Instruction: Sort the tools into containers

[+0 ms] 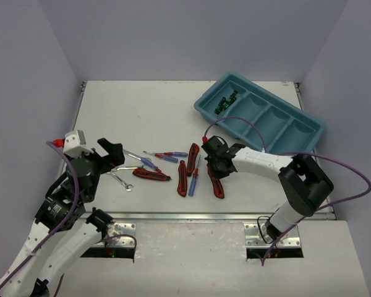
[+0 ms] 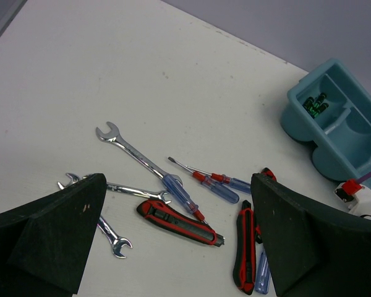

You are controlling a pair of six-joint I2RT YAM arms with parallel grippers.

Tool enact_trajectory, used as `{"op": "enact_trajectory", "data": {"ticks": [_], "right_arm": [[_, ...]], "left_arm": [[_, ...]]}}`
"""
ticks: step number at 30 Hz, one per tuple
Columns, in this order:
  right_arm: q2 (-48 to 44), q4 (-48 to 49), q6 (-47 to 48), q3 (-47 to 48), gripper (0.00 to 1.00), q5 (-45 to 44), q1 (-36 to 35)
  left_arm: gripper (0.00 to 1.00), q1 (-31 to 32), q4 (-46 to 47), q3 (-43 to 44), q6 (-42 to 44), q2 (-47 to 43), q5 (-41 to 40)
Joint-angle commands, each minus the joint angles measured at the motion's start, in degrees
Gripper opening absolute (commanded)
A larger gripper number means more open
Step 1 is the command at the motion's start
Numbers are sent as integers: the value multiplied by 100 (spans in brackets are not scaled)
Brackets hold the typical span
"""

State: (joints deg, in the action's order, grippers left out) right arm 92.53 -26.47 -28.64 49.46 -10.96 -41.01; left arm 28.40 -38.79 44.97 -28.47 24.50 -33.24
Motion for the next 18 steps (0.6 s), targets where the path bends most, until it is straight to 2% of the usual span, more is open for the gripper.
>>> {"op": "enact_trajectory", "data": {"ticks": [1,18], "right_arm": [[-396,-291,104,34,0,-367,15],[-1106,-427,308,575,0,-479,257]], "left_arm": [[100,-45,205,12,86,-51,-7],[100,-45,213,8,78,-44,2]]}}
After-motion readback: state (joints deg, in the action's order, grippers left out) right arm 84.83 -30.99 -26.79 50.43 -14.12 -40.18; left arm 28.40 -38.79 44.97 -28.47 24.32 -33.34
